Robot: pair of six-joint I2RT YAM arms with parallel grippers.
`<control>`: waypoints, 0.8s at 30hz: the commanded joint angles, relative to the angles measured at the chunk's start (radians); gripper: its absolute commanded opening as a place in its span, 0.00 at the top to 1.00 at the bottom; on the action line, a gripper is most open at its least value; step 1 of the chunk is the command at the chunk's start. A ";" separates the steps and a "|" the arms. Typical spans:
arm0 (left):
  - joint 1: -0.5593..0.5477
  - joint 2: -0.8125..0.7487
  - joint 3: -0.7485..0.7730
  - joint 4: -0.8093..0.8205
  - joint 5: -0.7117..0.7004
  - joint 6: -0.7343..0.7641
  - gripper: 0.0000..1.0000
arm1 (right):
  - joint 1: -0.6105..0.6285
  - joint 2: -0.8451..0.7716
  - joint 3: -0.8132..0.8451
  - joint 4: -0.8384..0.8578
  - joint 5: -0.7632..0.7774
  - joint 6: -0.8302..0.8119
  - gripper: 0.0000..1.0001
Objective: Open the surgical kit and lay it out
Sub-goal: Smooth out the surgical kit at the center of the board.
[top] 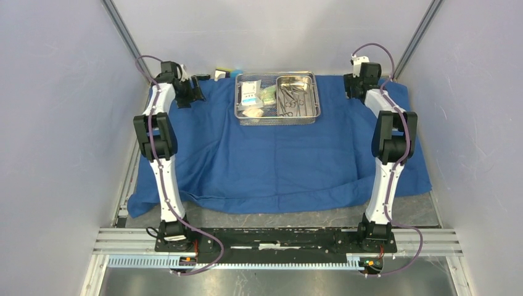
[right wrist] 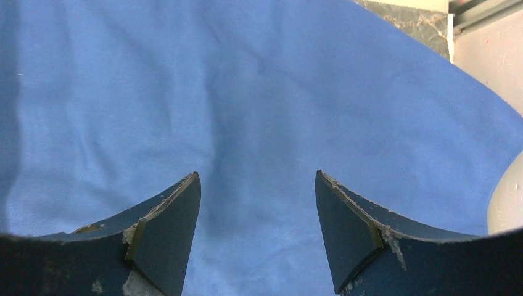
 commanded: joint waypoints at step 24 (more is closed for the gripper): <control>0.205 0.186 0.213 -0.217 -0.124 0.206 0.22 | -0.075 0.097 0.061 -0.083 0.190 -0.022 0.24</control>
